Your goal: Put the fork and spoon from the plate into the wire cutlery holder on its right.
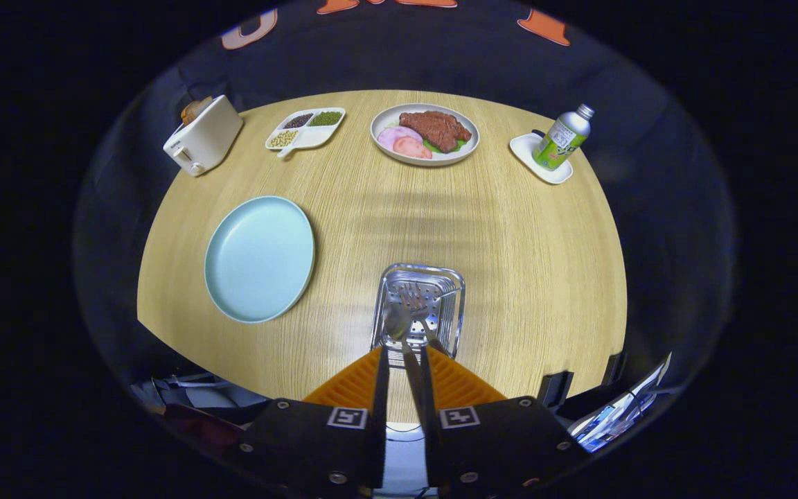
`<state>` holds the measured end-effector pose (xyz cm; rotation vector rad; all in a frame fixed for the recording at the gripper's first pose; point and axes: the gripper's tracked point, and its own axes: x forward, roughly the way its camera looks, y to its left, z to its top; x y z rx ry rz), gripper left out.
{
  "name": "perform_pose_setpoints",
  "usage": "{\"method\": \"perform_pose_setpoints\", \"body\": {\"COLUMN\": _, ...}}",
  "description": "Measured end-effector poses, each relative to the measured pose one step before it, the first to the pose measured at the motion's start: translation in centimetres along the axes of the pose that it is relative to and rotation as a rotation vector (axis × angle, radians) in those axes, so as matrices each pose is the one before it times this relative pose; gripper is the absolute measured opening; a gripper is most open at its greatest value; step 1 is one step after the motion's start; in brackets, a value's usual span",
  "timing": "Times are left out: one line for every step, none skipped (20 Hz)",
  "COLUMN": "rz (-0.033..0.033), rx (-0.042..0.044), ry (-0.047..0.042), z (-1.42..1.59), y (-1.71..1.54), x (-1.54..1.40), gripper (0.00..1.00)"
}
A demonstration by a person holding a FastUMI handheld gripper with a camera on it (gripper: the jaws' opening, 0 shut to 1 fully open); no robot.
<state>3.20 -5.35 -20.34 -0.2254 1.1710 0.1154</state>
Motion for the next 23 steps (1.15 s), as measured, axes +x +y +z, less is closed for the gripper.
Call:
{"method": "perform_pose_setpoints", "body": {"rz": -0.0013, "rx": 0.00315, "ry": -0.01873, "z": 0.425, "y": -0.104, "x": -0.29, "gripper": 0.32}}
{"method": "perform_pose_setpoints", "body": {"rz": 0.00288, "rx": 0.00708, "ry": -0.02608, "z": 0.564, "y": -0.023, "x": -0.371, "gripper": 0.45}}
{"method": "perform_pose_setpoints", "body": {"rz": 0.0048, "rx": 0.00902, "ry": -0.0267, "z": 0.504, "y": 0.078, "x": -0.559, "gripper": 0.6}}
{"method": "perform_pose_setpoints", "body": {"rz": 0.00197, "rx": 0.01437, "ry": -0.03374, "z": 0.712, "y": -0.004, "x": -0.551, "gripper": 0.74}}
{"method": "perform_pose_setpoints", "body": {"rz": 0.00374, "rx": 0.01143, "ry": -0.04064, "z": 0.898, "y": 0.076, "x": -0.627, "gripper": 0.81}}
{"method": "perform_pose_setpoints", "body": {"rz": 0.00132, "rx": 0.00345, "ry": -0.04844, "z": 0.924, "y": 0.087, "x": -0.644, "gripper": 0.93}}
{"method": "perform_pose_setpoints", "body": {"rz": 0.0009, "rx": 0.00476, "ry": -0.05483, "z": 1.273, "y": 0.145, "x": -1.086, "gripper": 0.98}}
{"method": "perform_pose_setpoints", "body": {"rz": 0.00975, "rx": 0.00844, "ry": -0.06332, "z": 1.424, "y": 0.351, "x": -0.869, "gripper": 0.99}}
{"method": "perform_pose_setpoints", "body": {"rz": 0.00835, "rx": 0.01697, "ry": -0.06416, "z": 1.463, "y": 0.386, "x": -0.993, "gripper": 0.99}}
{"method": "perform_pose_setpoints", "body": {"rz": 0.01196, "rx": 0.01456, "ry": -0.07039, "z": 1.619, "y": 0.422, "x": -1.092, "gripper": 0.99}}
{"method": "perform_pose_setpoints", "body": {"rz": 0.00631, "rx": 0.01571, "ry": -0.07176, "z": 1.867, "y": 0.145, "x": -1.079, "gripper": 0.99}}
{"method": "perform_pose_setpoints", "body": {"rz": 0.00246, "rx": 0.01196, "ry": -0.0734, "z": 1.724, "y": 0.207, "x": -1.0, "gripper": 0.98}}
{"method": "perform_pose_setpoints", "body": {"rz": -0.0012, "rx": 0.01068, "ry": -0.0691, "z": 1.697, "y": 0.113, "x": -1.126, "gripper": 0.98}}
{"method": "perform_pose_setpoints", "body": {"rz": -0.00451, "rx": 0.01306, "ry": -0.06372, "z": 1.465, "y": 0.074, "x": -0.939, "gripper": 0.98}}
{"method": "perform_pose_setpoints", "body": {"rz": 0.00213, "rx": 0.01847, "ry": -0.06043, "z": 1.385, "y": 0.31, "x": -0.868, "gripper": 0.98}}
{"method": "perform_pose_setpoints", "body": {"rz": 0.00413, "rx": 0.01448, "ry": -0.04706, "z": 0.968, "y": 0.3, "x": -0.74, "gripper": 0.98}}
{"method": "perform_pose_setpoints", "body": {"rz": 0.00276, "rx": 0.00938, "ry": -0.03875, "z": 0.761, "y": 0.135, "x": -0.766, "gripper": 0.98}}
{"method": "perform_pose_setpoints", "body": {"rz": -0.00261, "rx": 0.00122, "ry": -0.03324, "z": 0.516, "y": 0.005, "x": -0.539, "gripper": 0.98}}
{"method": "perform_pose_setpoints", "body": {"rz": -0.00436, "rx": -0.00377, "ry": -0.02754, "z": 0.353, "y": 0.057, "x": -0.53, "gripper": 0.98}}
{"method": "perform_pose_setpoints", "body": {"rz": -0.00399, "rx": -0.00382, "ry": -0.02539, "z": 0.183, "y": 0.074, "x": -0.485, "gripper": 0.98}}
{"method": "perform_pose_setpoints", "body": {"rz": 0.00216, "rx": -0.00311, "ry": -0.01587, "z": 0.0, "y": 0.279, "x": -0.38, "gripper": 0.98}}
{"method": "perform_pose_setpoints", "body": {"rz": 0.00427, "rx": 0.00484, "ry": -0.01402, "z": 0.011, "y": 0.291, "x": -0.349, "gripper": 0.98}}
{"method": "perform_pose_setpoints", "body": {"rz": 0.00689, "rx": 0.01114, "ry": -0.00701, "z": -0.038, "y": 0.45, "x": -0.407, "gripper": 0.98}}
